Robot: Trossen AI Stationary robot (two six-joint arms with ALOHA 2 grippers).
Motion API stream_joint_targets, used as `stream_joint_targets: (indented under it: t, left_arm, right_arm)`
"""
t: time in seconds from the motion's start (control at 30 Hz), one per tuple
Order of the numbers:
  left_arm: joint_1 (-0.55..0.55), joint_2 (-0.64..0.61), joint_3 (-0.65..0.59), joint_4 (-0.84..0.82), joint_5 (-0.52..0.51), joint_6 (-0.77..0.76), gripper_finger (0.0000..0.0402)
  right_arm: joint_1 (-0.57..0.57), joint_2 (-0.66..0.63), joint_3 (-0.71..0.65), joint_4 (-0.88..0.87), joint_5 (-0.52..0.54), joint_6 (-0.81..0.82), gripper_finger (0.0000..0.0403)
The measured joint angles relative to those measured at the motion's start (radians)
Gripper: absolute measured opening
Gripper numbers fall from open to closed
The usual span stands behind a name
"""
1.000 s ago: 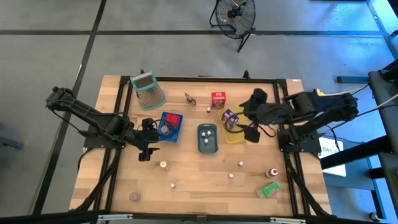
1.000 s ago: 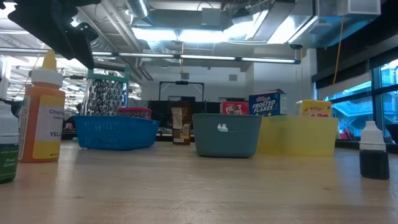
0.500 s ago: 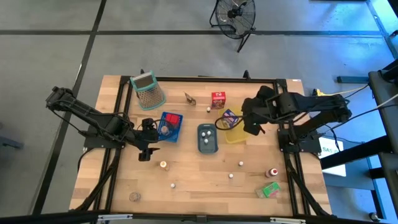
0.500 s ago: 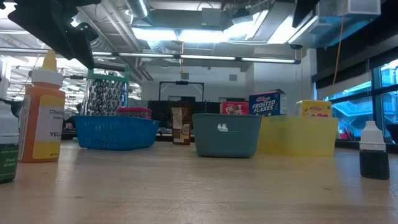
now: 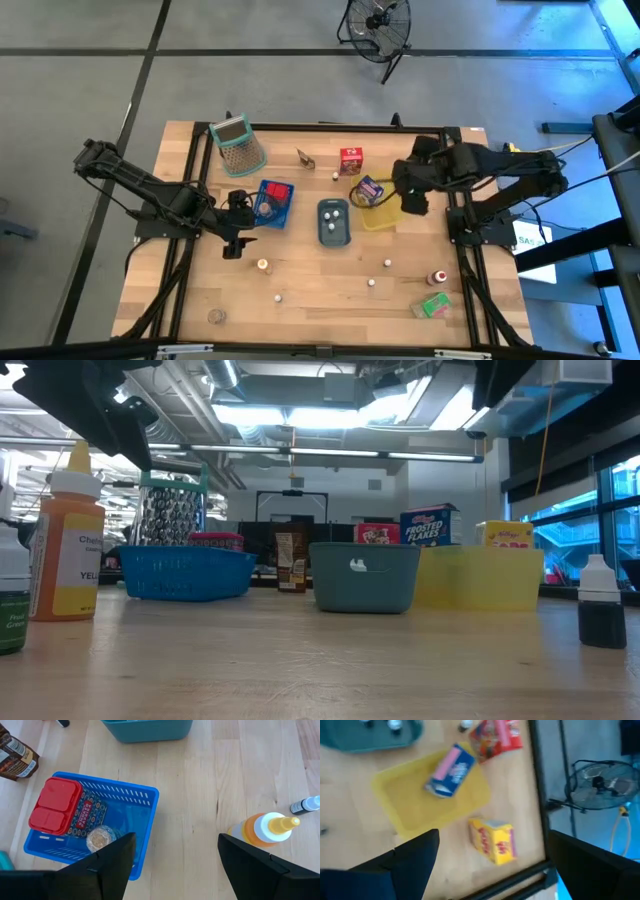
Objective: Pick & Place Kitchen Items
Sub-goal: Put the yellow cereal box into the yellow bin
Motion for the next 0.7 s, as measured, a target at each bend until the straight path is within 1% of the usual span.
stream_joint_targets:
  t: [0.1,0.23,0.4,0.57,0.7]
  left_arm:
    - [0.0,0.0,0.0,0.0,0.0,0.0,0.0279]
    - [0.0,0.0,0.0,0.0,0.0,0.0,0.0279]
    - [0.0,0.0,0.0,0.0,0.0,0.001,0.0279]
    - [0.0,0.0,0.0,0.0,0.0,0.001,0.0279]
    - [0.0,0.0,0.0,0.0,0.0,0.002,0.0279]
  right_arm:
    - [-0.059,-0.044,-0.02,0.0,0.012,-0.038,0.0371]
    - [-0.146,-0.103,-0.046,0.001,-0.017,-0.115,0.0371]
    - [-0.242,-0.167,-0.101,0.001,-0.041,-0.146,0.0371]
    - [-0.324,-0.215,-0.181,0.002,-0.1,-0.166,0.0371]
    - [-0.378,-0.241,-0.268,0.017,-0.202,-0.248,0.0371]
